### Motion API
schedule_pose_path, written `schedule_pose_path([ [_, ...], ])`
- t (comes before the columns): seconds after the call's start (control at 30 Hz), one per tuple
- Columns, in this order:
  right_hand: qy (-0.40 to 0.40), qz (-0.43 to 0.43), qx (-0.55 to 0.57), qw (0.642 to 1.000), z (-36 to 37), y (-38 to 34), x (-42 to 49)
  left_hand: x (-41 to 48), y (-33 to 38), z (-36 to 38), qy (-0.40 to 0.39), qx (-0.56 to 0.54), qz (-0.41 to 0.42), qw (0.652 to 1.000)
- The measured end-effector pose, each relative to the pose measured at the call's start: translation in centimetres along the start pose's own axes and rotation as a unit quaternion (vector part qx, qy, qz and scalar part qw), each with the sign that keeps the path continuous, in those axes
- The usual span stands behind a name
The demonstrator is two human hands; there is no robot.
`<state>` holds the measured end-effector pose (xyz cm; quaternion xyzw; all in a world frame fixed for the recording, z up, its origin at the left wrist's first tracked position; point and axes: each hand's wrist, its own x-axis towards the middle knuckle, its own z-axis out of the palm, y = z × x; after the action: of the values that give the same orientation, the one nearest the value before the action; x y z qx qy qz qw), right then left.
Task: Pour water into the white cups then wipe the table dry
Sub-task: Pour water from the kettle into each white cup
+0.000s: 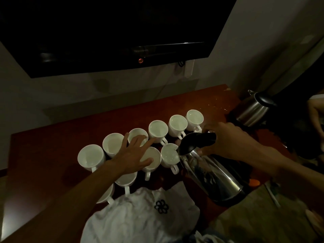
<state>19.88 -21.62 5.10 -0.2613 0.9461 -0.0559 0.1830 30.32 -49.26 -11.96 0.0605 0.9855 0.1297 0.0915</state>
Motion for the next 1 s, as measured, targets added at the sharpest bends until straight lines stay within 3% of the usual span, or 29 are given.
schedule_pose_path([
  [0.37, 0.042, -0.030, 0.125, 0.991, -0.3, 1.5, -3.3, 0.2, 0.1, -0.7, 0.001, -0.003, 0.001, 1.000],
  [1.0, 0.104, -0.047, 0.176, 0.978, -0.2, 1.1, -7.1, -1.5, 3.2, -4.9, 0.053, 0.021, -0.030, 0.998],
])
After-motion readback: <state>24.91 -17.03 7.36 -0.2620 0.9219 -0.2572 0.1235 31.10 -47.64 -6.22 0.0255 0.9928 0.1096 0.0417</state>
